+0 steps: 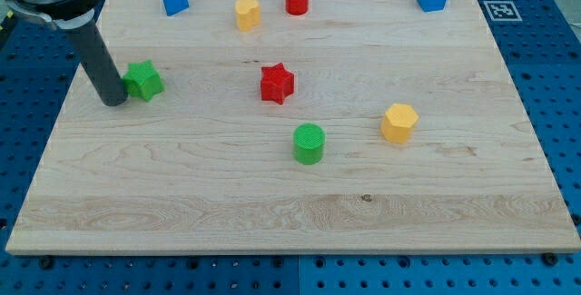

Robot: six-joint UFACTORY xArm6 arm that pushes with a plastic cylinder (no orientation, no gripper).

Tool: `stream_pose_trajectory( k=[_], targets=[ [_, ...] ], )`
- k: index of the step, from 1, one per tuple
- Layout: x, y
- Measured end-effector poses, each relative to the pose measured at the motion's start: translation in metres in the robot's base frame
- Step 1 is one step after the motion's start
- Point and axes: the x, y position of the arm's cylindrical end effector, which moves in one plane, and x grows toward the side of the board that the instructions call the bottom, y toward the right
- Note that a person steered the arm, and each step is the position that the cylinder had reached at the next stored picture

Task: Move yellow heart a bit down

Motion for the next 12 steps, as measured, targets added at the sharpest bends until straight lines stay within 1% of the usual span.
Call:
stream_pose_trajectory(
  k=[1,2,3,5,8,11,12],
  targets=[
    [0.036,0.014],
    [0.047,0.055],
    [0.047,0.087],
    [0.04,0.091],
    [-0.043,0.113],
    [-0.111,0.135],
    [-0.147,0.134]
  ],
)
